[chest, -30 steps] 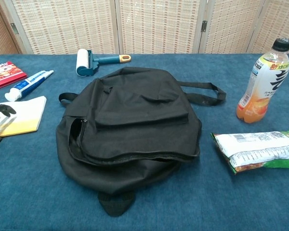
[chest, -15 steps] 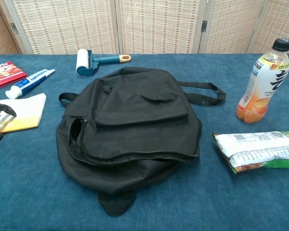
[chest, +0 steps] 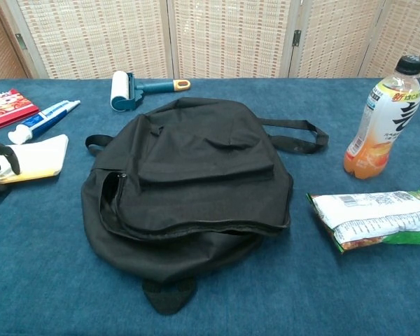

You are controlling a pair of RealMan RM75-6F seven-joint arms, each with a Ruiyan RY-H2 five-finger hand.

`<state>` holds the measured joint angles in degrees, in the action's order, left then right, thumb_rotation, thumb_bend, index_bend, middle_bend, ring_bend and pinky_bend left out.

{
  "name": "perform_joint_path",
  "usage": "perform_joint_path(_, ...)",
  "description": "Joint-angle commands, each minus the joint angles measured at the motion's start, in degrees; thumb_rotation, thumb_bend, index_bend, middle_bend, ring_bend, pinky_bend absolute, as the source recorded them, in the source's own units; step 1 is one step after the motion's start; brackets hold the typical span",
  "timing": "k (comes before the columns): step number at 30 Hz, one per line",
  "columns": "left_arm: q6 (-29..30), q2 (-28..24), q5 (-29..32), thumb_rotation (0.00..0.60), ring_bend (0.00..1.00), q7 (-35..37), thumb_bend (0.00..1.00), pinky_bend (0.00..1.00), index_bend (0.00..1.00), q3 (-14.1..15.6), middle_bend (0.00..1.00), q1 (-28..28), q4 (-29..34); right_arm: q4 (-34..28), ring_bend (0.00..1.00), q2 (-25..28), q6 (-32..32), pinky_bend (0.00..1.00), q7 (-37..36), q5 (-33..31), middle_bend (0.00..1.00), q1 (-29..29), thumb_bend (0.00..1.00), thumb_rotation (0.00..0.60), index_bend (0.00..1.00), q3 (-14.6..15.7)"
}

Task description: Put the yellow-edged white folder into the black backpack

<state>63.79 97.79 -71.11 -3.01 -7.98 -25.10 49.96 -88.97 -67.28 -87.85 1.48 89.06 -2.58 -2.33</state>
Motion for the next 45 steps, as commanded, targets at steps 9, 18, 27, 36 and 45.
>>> perform_joint_path(9, 8.9, 4.2, -4.4, 0.600, 0.40, 9.0, 0.50, 0.22, 0.52, -1.7, 0.51, 0.4, -7.1, 0.1, 0.05, -0.1, -0.2, 0.00, -0.1, 0.0, 0.06, 0.1, 0.04, 0.600, 0.00, 0.0)
perform_joint_path(18, 12.3, 7.0, -5.6, 0.600, 0.43, 13.0, 0.50, 0.24, 0.54, -2.6, 0.52, 0.7, -11.8, 0.3, 0.05, -0.2, 0.1, 0.00, -0.5, -0.1, 0.06, 0.1, 0.04, 0.600, 0.00, -0.1)
perform_joint_path(27, 14.1, 9.3, -6.3, 0.600, 0.45, 15.6, 0.50, 0.26, 0.62, -3.0, 0.53, 0.8, -15.6, 0.3, 0.05, -0.2, 0.4, 0.00, -0.5, -0.4, 0.06, 0.0, 0.04, 0.600, 0.00, -0.1)
perform_joint_path(36, 21.5, 10.8, -9.0, 0.600, 0.50, 20.3, 0.50, 0.30, 0.71, -2.6, 0.59, 1.6, -19.8, -0.7, 0.05, -0.1, 0.9, 0.00, 1.0, 0.9, 0.06, -0.6, 0.04, 0.600, 0.00, 0.2)
perform_joint_path(45, 34.1, 9.4, -12.7, 0.600, 0.51, 25.1, 0.50, 0.31, 0.72, -2.5, 0.61, 2.5, -21.4, -4.6, 0.08, -0.1, 3.9, 0.06, 4.3, 4.5, 0.09, -3.5, 0.04, 0.600, 0.08, 0.9)
